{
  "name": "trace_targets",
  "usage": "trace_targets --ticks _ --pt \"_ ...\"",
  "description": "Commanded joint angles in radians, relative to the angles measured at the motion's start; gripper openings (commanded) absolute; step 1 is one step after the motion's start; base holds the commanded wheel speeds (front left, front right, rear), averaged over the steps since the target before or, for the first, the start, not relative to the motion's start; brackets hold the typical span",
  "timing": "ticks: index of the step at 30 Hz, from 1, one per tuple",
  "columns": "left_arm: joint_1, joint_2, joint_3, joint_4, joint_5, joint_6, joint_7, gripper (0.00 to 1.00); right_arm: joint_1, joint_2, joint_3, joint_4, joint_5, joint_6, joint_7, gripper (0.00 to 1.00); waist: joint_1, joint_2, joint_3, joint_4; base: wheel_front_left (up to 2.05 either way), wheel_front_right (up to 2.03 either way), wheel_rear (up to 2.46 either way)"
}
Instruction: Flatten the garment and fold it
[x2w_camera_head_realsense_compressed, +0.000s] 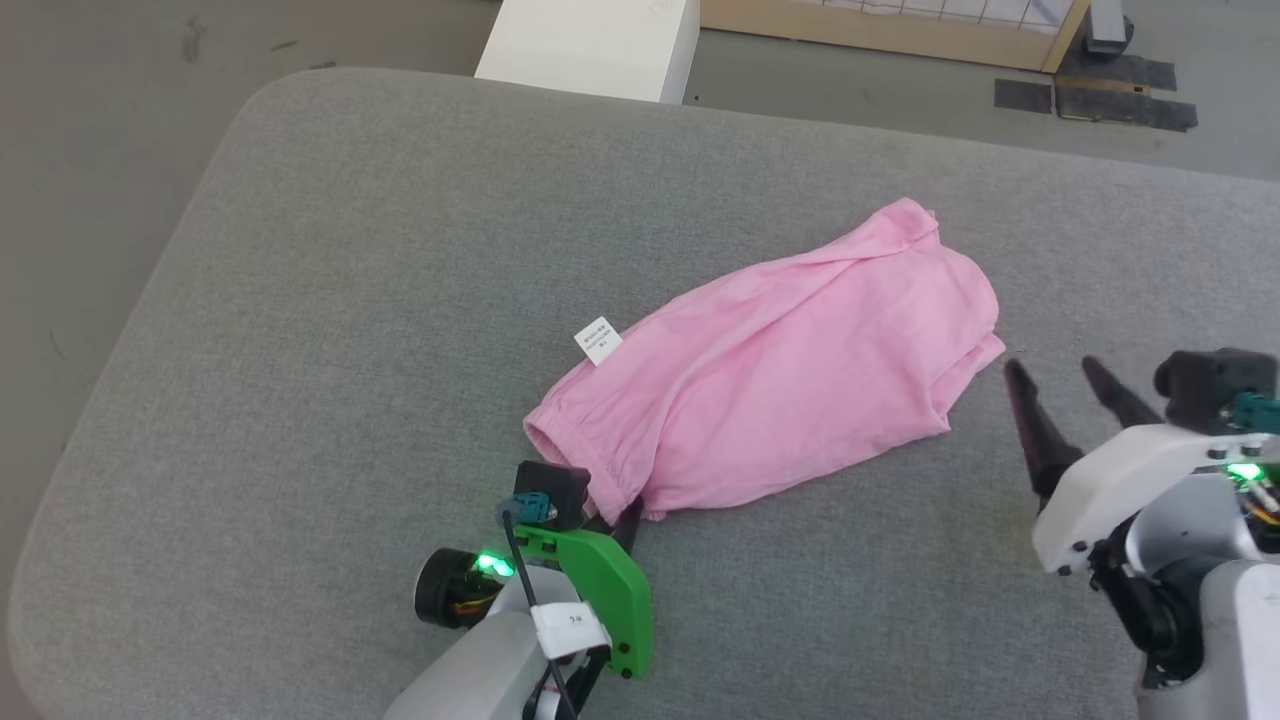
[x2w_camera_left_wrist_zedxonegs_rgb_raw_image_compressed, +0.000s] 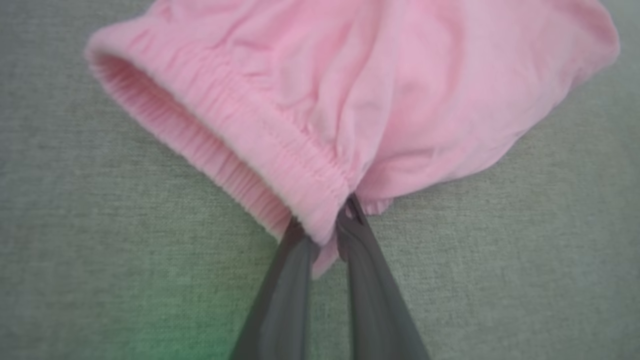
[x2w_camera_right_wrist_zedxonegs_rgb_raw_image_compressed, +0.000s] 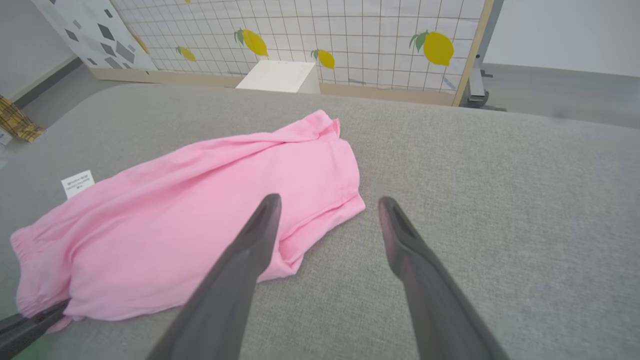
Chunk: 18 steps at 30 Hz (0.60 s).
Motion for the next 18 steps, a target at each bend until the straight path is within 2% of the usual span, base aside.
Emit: trace_targets --ticks 1,8,18 --pt "0.013 0.008 -0.017 0.022 -0.004 -0.005 0.024 0.00 -0.009 -0.001 0.007 0.026 -0.003 -0.002 0.003 1.00 0.0001 0.0000 0.007 0.002 0.00 0.00 0.00" --pt "-0.010 0.016 -0.017 0.004 0.003 -0.004 0.012 0.00 -0.134 -0.008 0.013 0.225 -0.028 -0.002 -0.004 1.00 0.0001 0.0000 0.040 0.017 0.00 0.00 0.00" --pt "-0.047 0.017 -0.031 -0.036 0.024 -0.001 0.003 0.00 -0.371 0.014 -0.087 0.517 -0.141 -0.002 -0.004 1.00 0.0001 0.0000 0.103 0.049 0.00 0.00 0.00"
